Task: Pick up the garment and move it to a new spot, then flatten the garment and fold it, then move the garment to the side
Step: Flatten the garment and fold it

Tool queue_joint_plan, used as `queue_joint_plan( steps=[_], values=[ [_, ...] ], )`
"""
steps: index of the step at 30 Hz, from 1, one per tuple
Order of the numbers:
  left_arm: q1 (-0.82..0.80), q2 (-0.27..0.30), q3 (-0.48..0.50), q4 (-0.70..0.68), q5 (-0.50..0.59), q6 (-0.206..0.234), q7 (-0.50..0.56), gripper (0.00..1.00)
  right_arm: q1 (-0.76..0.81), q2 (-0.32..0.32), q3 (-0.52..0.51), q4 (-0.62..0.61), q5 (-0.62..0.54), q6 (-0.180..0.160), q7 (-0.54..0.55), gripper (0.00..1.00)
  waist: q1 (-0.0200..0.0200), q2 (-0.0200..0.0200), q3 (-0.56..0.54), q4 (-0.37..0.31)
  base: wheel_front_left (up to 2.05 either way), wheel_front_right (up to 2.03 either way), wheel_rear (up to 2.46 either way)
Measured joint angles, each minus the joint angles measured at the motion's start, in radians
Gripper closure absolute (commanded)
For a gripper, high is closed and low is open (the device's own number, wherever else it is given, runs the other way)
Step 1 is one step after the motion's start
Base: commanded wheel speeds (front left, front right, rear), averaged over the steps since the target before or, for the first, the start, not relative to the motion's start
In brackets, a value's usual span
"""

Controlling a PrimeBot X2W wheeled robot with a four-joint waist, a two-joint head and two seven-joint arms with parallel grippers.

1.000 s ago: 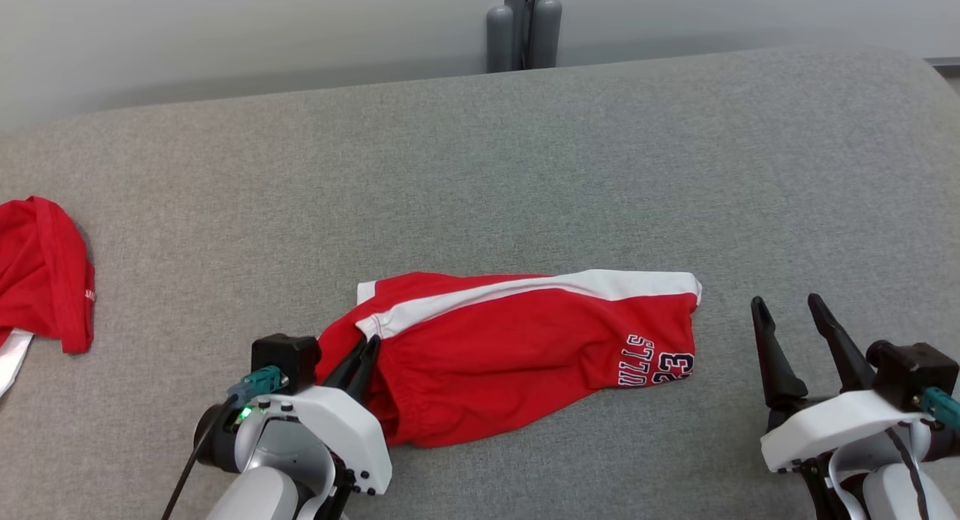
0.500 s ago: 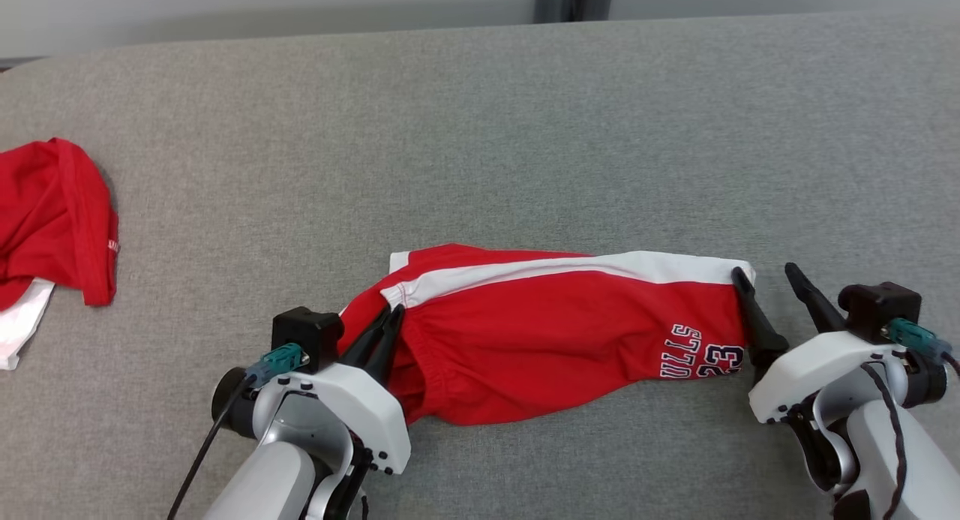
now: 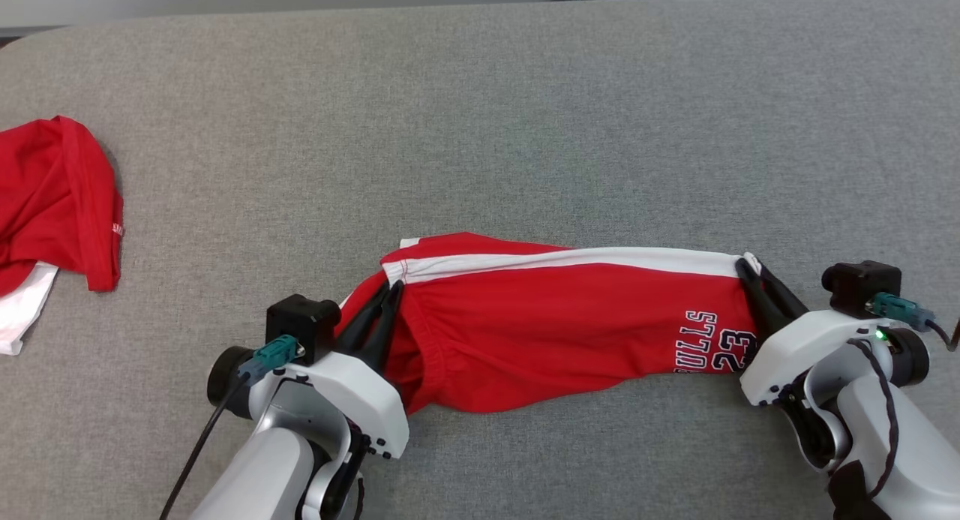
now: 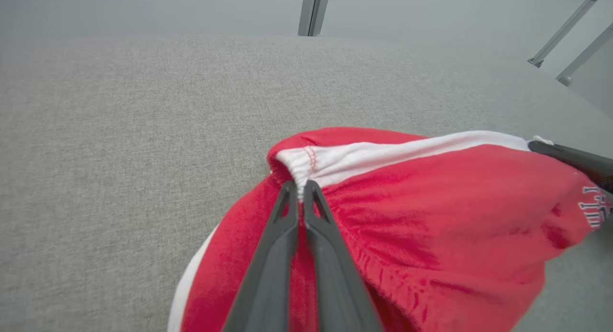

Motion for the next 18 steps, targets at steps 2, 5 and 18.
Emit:
queue_joint_plan(
  steps=[2, 5, 18],
  values=[
    [-0.003, 0.006, 0.002, -0.007, 0.004, 0.000, -0.014, 1.00, -0.003, -0.005, 0.006, -0.004, 0.007, 0.000, -0.031, 1.00, 0.0000, 0.0000, -0.007, -0.004, 0.00, 0.00, 0.00],
    [-0.023, 0.021, 0.003, -0.032, 0.015, -0.006, -0.018, 1.00, -0.013, -0.029, 0.002, -0.031, 0.011, 0.000, -0.072, 1.00, 0.0000, 0.0000, -0.022, -0.012, 0.00, 0.00, 0.00],
    [-0.250, 0.113, 0.037, -0.179, 0.070, -0.028, 0.046, 1.00, -0.141, -0.114, -0.089, -0.389, -0.078, 0.000, -0.085, 1.00, 0.0000, 0.0000, -0.120, -0.049, 0.00, 0.00, 0.00]
  ],
)
